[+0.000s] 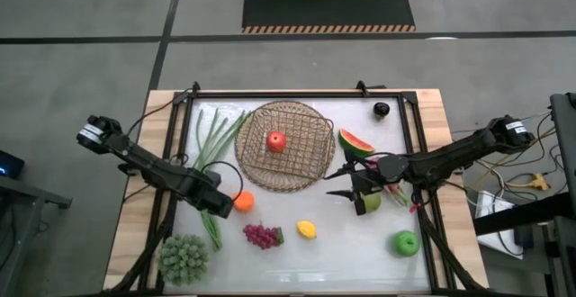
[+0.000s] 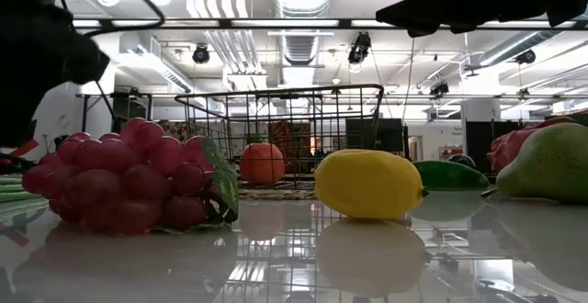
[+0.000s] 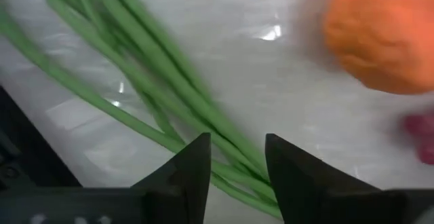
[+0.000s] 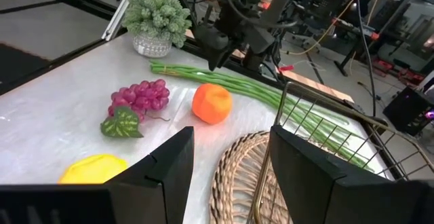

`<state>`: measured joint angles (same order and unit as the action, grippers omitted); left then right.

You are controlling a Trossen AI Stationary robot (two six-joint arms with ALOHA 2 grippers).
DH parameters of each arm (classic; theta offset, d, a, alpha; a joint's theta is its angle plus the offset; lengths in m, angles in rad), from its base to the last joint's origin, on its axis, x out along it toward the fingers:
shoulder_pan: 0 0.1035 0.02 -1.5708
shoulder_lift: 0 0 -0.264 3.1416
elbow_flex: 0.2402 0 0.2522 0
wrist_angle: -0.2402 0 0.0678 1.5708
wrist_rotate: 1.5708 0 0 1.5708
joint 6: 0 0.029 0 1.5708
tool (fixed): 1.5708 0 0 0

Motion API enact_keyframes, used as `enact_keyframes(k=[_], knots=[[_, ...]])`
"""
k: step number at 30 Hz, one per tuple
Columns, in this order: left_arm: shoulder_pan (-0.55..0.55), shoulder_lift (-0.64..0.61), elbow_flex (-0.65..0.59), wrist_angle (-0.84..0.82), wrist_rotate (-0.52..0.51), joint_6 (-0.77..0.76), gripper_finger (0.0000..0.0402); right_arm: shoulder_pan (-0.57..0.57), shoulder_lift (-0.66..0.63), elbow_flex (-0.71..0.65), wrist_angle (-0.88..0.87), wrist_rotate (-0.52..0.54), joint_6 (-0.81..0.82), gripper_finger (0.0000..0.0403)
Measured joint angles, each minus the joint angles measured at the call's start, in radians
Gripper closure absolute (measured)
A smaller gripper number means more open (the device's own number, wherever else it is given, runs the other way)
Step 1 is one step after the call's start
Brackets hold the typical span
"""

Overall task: Build produce basket
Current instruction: Put the string beans into the wire basket

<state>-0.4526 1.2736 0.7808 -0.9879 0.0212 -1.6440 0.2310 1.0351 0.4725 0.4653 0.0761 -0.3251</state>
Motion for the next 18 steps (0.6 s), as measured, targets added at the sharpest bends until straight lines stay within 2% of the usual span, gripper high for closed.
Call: enact_keyframes(k=[7, 12, 18], knots=[[0.001, 0.001, -0.02, 0.001, 0.033, -0.005, 0.0188, 0.0, 0.0, 0.0, 0.001, -0.001, 0.011, 0.0225], [0.001, 0.005, -0.078, 0.0, 0.034, -0.088, 0.0125, 0.0, 0.0, 0.003, 0.003, -0.002, 0.011, 0.0225], [0.001, 0.007, -0.122, 0.059, 0.036, -0.108, 0.0098, 0.0, 0.0, 0.003, 0.003, -0.002, 0.019, 0.0225]])
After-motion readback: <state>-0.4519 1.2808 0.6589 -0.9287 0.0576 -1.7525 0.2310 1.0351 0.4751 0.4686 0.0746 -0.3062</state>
